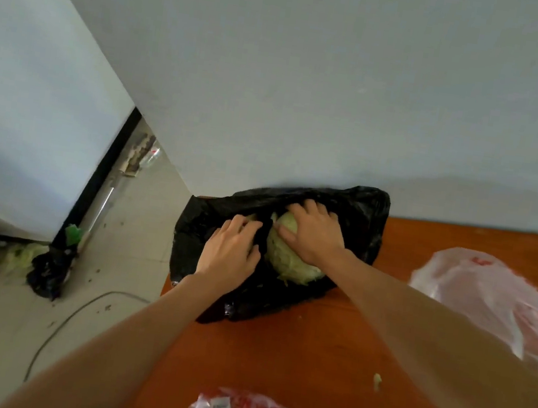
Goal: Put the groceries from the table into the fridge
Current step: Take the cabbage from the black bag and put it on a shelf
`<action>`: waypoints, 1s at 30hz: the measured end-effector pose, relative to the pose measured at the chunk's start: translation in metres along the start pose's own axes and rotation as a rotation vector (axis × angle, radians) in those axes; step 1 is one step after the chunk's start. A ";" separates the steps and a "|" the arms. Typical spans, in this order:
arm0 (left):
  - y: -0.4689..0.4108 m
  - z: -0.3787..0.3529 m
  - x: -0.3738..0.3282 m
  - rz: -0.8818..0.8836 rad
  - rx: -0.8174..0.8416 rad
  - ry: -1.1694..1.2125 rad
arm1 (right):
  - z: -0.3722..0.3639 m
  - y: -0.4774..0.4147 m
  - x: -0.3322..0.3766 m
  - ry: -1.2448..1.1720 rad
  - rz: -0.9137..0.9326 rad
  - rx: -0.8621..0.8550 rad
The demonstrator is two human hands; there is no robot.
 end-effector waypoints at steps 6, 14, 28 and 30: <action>-0.010 -0.006 -0.034 -0.070 0.087 0.118 | 0.001 0.098 -0.018 -0.063 0.016 -0.083; -0.008 -0.044 -0.079 -0.149 0.221 0.244 | -0.009 0.214 -0.010 -0.106 -0.024 -0.157; 0.038 -0.095 -0.112 -0.217 0.486 0.357 | -0.049 0.238 0.021 -0.776 -0.736 -0.507; 0.047 -0.089 -0.099 -0.199 0.396 0.340 | -0.049 0.232 0.022 -0.799 -0.691 -0.549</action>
Point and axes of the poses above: each hand's wrist, its own y-axis away from the middle knuckle, its own z-axis out of the back of the hand, x = y × z, the point moved 3 cm from there along -y, towards the middle knuckle, and after that the axes turned 13 degrees about z, right-handed, at the moved point
